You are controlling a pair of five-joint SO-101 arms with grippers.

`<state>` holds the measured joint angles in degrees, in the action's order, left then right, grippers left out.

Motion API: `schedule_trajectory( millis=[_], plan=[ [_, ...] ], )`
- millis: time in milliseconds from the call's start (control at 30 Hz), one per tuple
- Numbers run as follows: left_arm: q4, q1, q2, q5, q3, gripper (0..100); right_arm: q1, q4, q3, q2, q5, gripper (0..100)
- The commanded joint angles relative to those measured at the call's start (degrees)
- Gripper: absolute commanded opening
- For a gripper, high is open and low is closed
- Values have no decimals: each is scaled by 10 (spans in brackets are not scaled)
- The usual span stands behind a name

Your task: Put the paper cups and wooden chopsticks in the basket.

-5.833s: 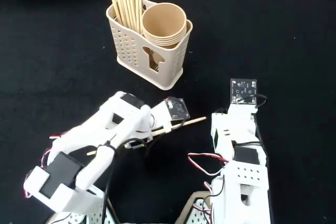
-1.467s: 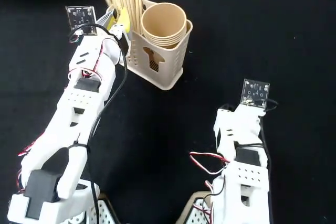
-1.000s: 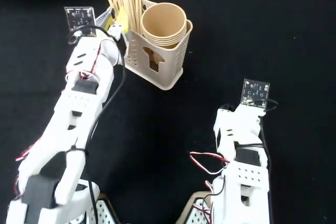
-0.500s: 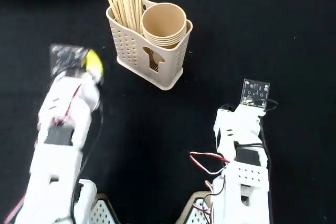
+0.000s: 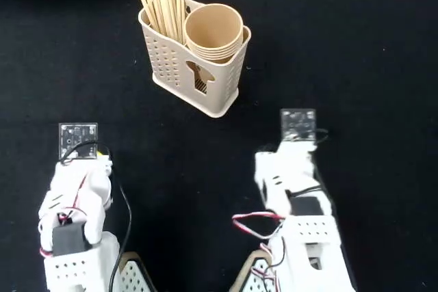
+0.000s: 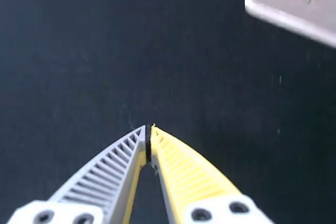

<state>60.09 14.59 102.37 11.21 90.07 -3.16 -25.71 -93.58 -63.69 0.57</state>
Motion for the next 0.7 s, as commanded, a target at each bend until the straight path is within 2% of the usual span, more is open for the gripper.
schedule_trajectory(
  millis=[0, 233, 333, 433, 567, 667],
  plan=[
    [9, 5, -3, 4, 12, 30, -51, 13, -13, -11, -5, 42],
    [10, 4, -4, -1, 73, 30, -64, 13, -16, -11, -3, 40],
    [50, 5, -3, -50, 62, 30, -63, 8, -15, -11, -1, 40],
    [47, 7, -3, -106, 69, 33, -63, -1, -14, -11, -1, 40],
    [55, 6, -4, -112, 73, 30, -64, -27, -4, -11, -1, 41],
    [104, 7, -4, -113, 73, 32, -65, -27, -4, -11, -2, 41]
  ],
)
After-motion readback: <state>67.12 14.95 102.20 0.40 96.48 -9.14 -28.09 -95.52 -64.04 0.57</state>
